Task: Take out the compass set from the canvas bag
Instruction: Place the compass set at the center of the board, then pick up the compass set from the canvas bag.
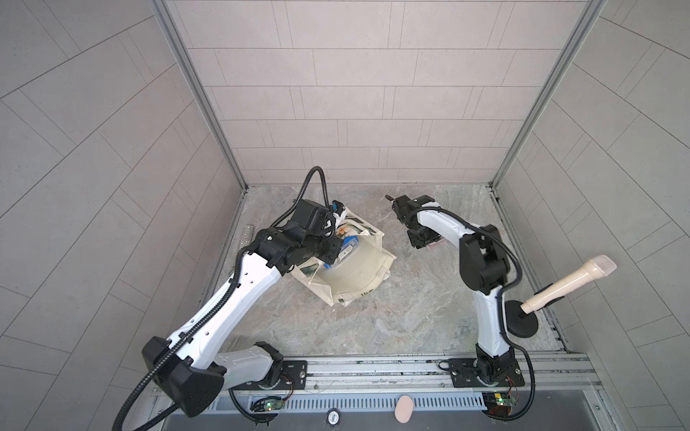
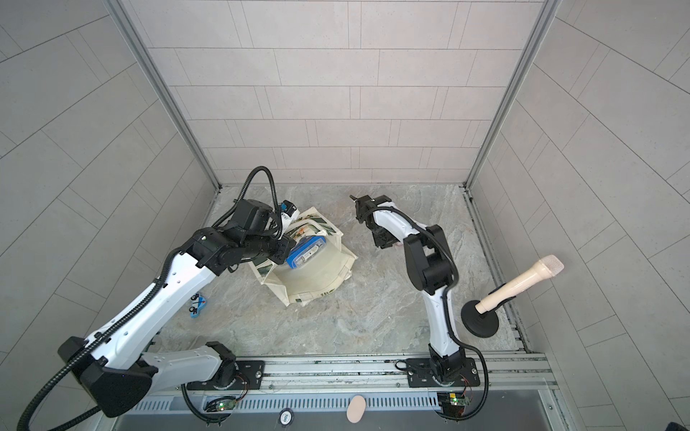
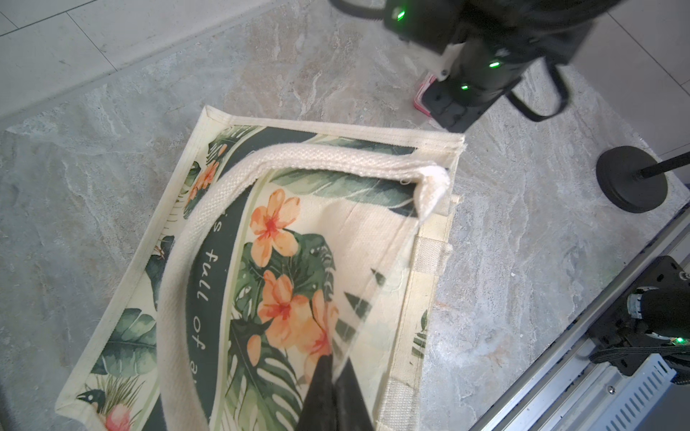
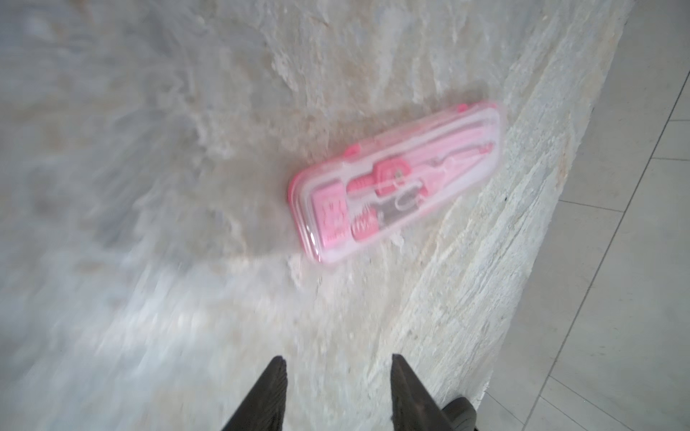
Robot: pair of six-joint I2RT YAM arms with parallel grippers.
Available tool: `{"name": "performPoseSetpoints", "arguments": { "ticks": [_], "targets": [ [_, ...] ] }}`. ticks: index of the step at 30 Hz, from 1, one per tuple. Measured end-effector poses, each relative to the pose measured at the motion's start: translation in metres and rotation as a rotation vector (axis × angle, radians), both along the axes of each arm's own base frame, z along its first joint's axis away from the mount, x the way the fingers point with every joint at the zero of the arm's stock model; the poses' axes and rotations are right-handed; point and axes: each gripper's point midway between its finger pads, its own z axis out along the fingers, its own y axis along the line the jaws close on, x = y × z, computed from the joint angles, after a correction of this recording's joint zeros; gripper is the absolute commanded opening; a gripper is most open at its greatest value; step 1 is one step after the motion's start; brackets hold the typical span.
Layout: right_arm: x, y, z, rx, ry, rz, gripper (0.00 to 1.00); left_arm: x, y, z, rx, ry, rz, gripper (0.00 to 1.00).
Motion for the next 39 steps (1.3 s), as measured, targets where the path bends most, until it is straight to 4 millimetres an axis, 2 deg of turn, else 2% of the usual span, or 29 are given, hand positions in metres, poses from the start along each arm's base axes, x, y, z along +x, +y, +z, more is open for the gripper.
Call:
{"name": "performPoseSetpoints", "arguments": {
  "ticks": [4,6,8,12,15,18,22,32,36,39],
  "targets": [
    [-0.037,0.018,0.067,0.246,-0.178,0.042,0.45,-0.001,-0.001,-0.002,-0.028,0.004,0.009,0.00],
    [-0.062,0.034,0.098,0.372,-0.270,0.106,0.45,-0.003,-0.001,-0.002,-0.043,0.006,0.015,0.00],
    [-0.086,0.055,0.115,0.474,-0.319,0.182,0.45,-0.004,-0.001,-0.003,-0.056,0.009,0.020,0.00],
    [-0.137,0.098,0.129,0.630,-0.351,0.325,0.44,-0.004,-0.004,-0.007,-0.079,0.018,0.032,0.00],
    [-0.164,0.121,0.132,0.725,-0.362,0.366,0.44,-0.003,-0.004,-0.009,-0.088,0.025,0.042,0.00],
    [-0.180,0.139,0.137,0.838,-0.392,0.361,0.44,-0.002,-0.005,-0.008,-0.100,0.027,0.051,0.00],
    [-0.189,0.155,0.133,0.947,-0.405,0.321,0.44,-0.002,-0.006,-0.008,-0.112,0.035,0.059,0.00],
    [-0.176,0.190,0.117,1.091,-0.386,0.162,0.44,-0.004,-0.005,-0.005,-0.132,0.040,0.077,0.00],
    [-0.170,0.197,0.110,1.108,-0.375,0.110,0.44,-0.004,-0.005,-0.005,-0.136,0.044,0.080,0.00],
    [-0.168,0.198,0.109,1.113,-0.376,0.082,0.50,-0.004,-0.006,-0.005,-0.138,0.046,0.079,0.00]
  ]
}}
